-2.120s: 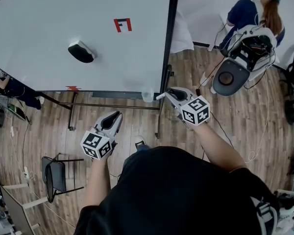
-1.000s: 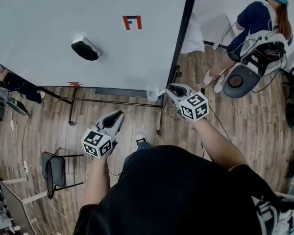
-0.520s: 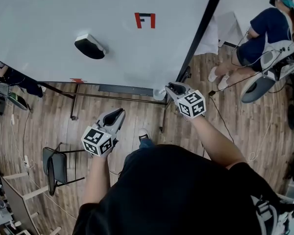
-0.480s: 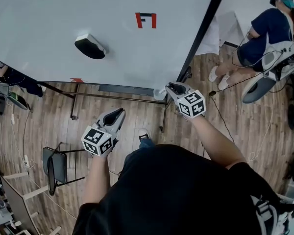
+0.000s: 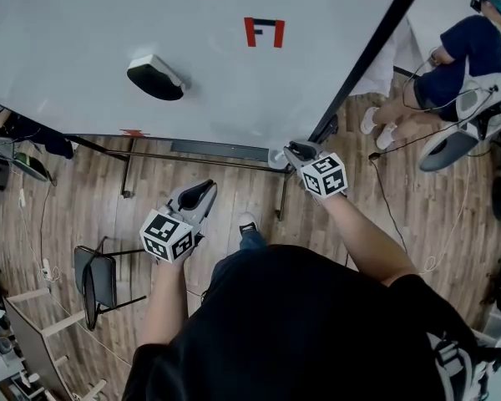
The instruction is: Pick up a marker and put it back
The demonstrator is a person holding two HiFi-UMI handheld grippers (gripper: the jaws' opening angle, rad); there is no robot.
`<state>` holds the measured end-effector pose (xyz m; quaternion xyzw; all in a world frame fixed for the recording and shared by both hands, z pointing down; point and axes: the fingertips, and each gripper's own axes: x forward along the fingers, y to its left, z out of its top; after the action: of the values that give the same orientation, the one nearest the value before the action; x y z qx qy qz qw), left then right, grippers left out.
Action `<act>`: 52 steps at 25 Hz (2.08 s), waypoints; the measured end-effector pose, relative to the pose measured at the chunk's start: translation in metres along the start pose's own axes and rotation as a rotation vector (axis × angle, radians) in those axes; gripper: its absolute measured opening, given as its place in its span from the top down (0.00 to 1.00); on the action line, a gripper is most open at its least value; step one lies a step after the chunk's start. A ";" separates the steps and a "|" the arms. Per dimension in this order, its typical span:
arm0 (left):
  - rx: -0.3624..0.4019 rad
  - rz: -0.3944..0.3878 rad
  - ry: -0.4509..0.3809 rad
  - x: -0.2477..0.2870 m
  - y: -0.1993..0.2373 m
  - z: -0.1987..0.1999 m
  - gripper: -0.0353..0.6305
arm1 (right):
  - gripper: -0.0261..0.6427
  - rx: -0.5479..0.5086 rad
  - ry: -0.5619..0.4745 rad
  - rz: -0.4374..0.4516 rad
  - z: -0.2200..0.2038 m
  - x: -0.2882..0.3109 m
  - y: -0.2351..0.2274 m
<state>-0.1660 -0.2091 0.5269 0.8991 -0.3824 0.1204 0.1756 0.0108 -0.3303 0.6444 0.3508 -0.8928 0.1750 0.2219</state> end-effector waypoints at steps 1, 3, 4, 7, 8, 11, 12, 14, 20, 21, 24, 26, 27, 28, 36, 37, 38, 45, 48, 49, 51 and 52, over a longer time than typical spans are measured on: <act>-0.001 -0.001 0.002 0.001 0.002 -0.001 0.88 | 0.85 0.002 0.007 0.000 -0.003 0.003 -0.001; -0.004 -0.003 0.006 0.001 0.004 -0.002 0.88 | 0.85 0.005 0.019 -0.003 -0.009 0.009 -0.001; -0.006 -0.003 0.007 0.001 0.005 -0.002 0.88 | 0.85 0.007 0.024 -0.004 -0.011 0.011 -0.002; -0.008 -0.006 0.011 0.002 0.008 -0.003 0.88 | 0.85 0.011 0.039 -0.007 -0.018 0.017 -0.002; -0.008 -0.008 0.013 0.002 0.008 -0.004 0.88 | 0.85 0.011 0.044 -0.007 -0.020 0.018 -0.002; -0.008 -0.014 0.018 0.003 0.010 -0.005 0.88 | 0.85 0.013 0.058 -0.007 -0.027 0.023 -0.001; -0.009 -0.014 0.018 0.003 0.011 -0.006 0.88 | 0.85 0.015 0.063 -0.007 -0.029 0.024 -0.001; -0.011 -0.013 0.018 0.002 0.013 -0.007 0.88 | 0.85 0.017 0.069 -0.007 -0.032 0.027 0.001; -0.011 -0.014 0.020 -0.001 0.012 -0.008 0.88 | 0.85 0.023 0.076 -0.007 -0.038 0.028 0.003; -0.011 -0.015 0.020 -0.001 0.010 -0.008 0.88 | 0.85 0.025 0.076 -0.009 -0.038 0.027 0.003; -0.011 -0.018 0.020 -0.002 0.008 -0.008 0.88 | 0.85 0.029 0.074 -0.010 -0.039 0.027 0.002; -0.009 -0.020 0.022 -0.003 0.007 -0.009 0.88 | 0.85 0.031 0.073 -0.010 -0.038 0.027 0.001; -0.008 -0.021 0.023 -0.003 0.007 -0.009 0.88 | 0.85 0.032 0.070 -0.012 -0.037 0.026 0.000; -0.007 -0.020 0.024 -0.004 0.007 -0.009 0.88 | 0.84 0.034 0.065 -0.015 -0.035 0.025 -0.001; 0.006 -0.025 0.012 -0.004 0.001 -0.003 0.88 | 0.81 0.020 0.021 -0.038 -0.015 0.007 -0.009; 0.009 -0.028 0.012 -0.004 -0.001 -0.002 0.88 | 0.81 0.019 0.015 -0.039 -0.013 0.003 -0.009; 0.012 -0.030 0.011 -0.003 -0.004 -0.001 0.88 | 0.81 0.017 0.008 -0.039 -0.010 -0.001 -0.009; 0.030 -0.039 0.003 -0.002 -0.018 0.003 0.88 | 0.83 -0.009 -0.063 -0.026 0.015 -0.038 0.000; 0.040 -0.039 -0.006 -0.002 -0.023 0.008 0.88 | 0.84 -0.024 -0.091 -0.023 0.027 -0.053 0.004; 0.043 -0.039 -0.009 -0.002 -0.025 0.009 0.88 | 0.84 -0.028 -0.100 -0.022 0.030 -0.059 0.005; 0.048 -0.039 -0.015 -0.002 -0.029 0.012 0.88 | 0.85 -0.033 -0.119 -0.020 0.037 -0.069 0.009; 0.050 -0.039 -0.017 -0.002 -0.032 0.013 0.88 | 0.86 -0.035 -0.127 -0.019 0.040 -0.075 0.011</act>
<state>-0.1434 -0.1921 0.5075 0.9116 -0.3631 0.1186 0.1521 0.0416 -0.3006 0.5705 0.3658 -0.9046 0.1344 0.1725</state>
